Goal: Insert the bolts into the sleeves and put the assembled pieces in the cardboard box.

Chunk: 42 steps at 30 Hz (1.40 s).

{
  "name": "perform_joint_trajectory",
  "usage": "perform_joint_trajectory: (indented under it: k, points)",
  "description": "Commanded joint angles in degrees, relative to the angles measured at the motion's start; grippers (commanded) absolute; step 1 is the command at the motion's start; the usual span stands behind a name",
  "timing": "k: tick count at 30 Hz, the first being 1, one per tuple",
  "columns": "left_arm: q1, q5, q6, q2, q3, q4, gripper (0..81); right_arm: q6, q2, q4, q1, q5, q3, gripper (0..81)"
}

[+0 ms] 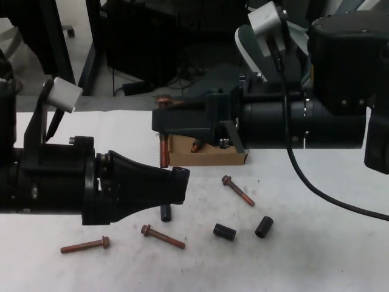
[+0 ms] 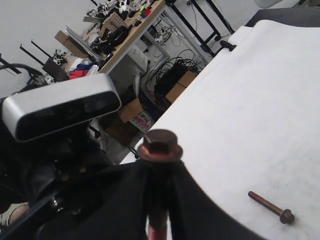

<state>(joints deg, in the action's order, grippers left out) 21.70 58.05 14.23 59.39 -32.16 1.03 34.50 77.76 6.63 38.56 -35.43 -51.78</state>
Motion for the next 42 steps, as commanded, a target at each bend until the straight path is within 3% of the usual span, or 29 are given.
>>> perform_joint_trajectory:
  k: [1, 10, 42]
  points:
    - [0.1, -0.3, -1.7, -0.7, 0.0, -1.0, 0.8, 0.8, -0.1, 1.8, 0.8, 0.2, -0.2, 0.2]
    - [0.1, -4.7, -1.8, -0.7, 1.3, -1.0, 0.8, 0.3, -0.1, 1.8, -0.7, 1.7, -0.2, 0.2]
    - [0.1, -9.0, 2.1, -0.7, 2.7, -6.5, 0.8, 0.3, -0.1, 1.8, -1.8, -0.4, -0.2, 0.2]
